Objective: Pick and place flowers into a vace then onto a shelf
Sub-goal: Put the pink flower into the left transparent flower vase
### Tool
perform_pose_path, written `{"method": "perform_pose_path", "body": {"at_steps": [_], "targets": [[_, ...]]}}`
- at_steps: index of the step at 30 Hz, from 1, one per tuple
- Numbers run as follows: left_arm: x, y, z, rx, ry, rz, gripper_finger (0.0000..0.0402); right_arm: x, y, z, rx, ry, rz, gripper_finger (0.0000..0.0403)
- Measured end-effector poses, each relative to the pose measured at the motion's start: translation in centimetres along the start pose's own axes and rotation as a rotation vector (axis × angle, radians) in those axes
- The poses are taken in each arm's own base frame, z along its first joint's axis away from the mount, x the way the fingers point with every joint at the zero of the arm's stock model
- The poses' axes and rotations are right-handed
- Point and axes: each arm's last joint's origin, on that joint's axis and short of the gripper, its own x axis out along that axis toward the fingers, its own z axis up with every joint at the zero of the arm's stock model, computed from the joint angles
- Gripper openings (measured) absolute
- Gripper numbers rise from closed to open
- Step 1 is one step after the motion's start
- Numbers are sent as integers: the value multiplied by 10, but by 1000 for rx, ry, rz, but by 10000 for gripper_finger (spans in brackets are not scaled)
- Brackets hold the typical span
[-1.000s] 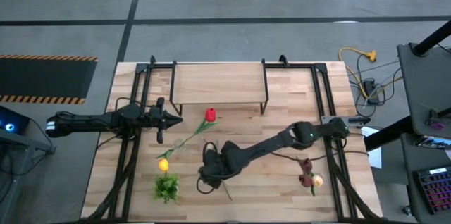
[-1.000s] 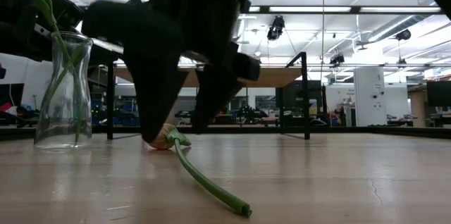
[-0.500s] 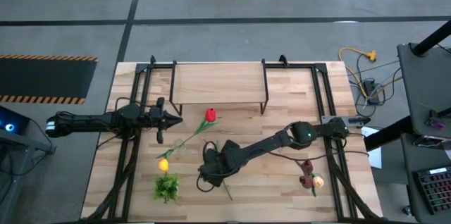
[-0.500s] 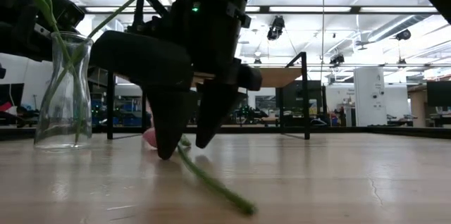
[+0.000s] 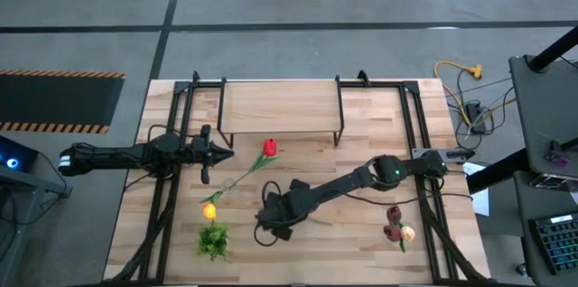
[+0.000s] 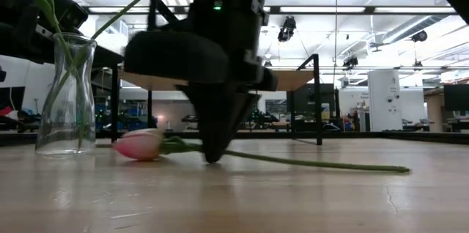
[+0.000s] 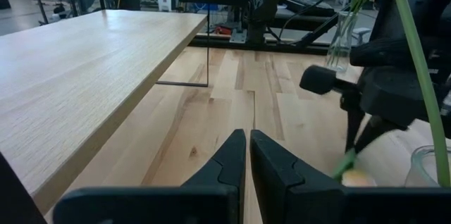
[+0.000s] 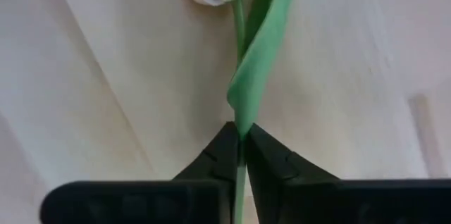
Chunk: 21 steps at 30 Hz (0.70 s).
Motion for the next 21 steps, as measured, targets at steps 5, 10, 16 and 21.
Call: {"method": "perform_pose_path", "body": {"at_steps": [5,10,16,21], "targets": [[0,0,0,0,0,0,5,-26,-1,-5,-81,-9,19,11],[0,0,0,0,0,0,5,-78,2,-10,-167,-147,74,11],[0,0,0,0,0,0,5,-149,13,-17,-184,-581,8,11],[0,0,0,0,0,0,5,-186,26,-16,-194,-877,-3,10]]}}
